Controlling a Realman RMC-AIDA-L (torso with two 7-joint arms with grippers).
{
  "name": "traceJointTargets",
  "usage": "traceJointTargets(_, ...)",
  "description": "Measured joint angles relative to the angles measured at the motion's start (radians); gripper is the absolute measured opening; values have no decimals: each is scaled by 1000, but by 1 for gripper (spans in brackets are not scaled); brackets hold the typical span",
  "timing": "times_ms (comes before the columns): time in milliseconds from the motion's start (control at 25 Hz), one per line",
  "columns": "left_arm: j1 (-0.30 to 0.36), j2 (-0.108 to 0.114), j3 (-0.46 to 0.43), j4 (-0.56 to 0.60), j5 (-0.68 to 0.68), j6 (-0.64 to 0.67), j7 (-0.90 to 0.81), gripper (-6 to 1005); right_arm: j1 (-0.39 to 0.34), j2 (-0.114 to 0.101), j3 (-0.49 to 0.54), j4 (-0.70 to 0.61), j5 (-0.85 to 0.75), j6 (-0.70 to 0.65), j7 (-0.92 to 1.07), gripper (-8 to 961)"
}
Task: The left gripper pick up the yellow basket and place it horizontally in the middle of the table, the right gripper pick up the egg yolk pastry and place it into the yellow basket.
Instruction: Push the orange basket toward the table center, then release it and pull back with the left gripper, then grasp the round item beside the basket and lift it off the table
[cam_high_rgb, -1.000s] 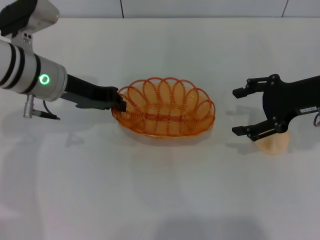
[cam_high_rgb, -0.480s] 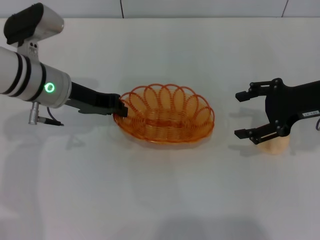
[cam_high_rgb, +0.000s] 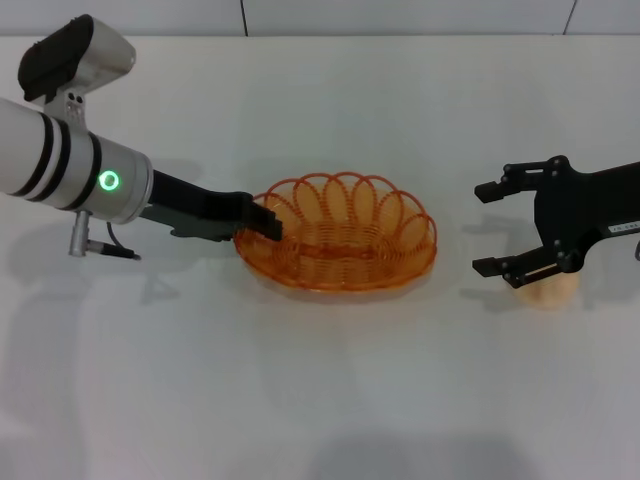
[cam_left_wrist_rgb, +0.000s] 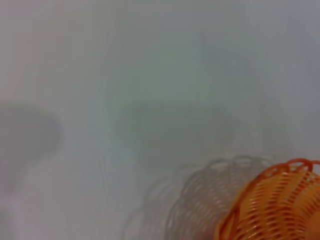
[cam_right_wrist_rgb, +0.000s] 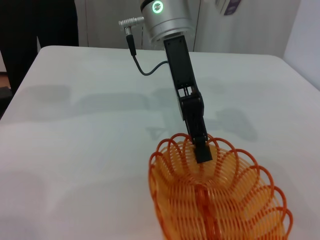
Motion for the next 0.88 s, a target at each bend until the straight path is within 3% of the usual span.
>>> traceJointTargets(240,5,6,-21,19,-13,42,-1,500,-3,-4,1,-2,-1,-2,3,869)
traceJointTargets(480,39,25,-45,148,-11,142,-11,722,-6,-5,6,-5,-2,-4,18,869)
traceJointTargets(640,43,56,-96,209,-13,251,22,758,-6,-8,13,-7,-1,-7,34,868)
traceJointTargets(720,51,67,-181,259,-23,329,98,776,-7,-10,14,-7,-1,-7,43,868)
traceJointTargets(880,97,68,-286,339,-77,370,276,784,-8,-20,16,-11,-5,-5,78,869)
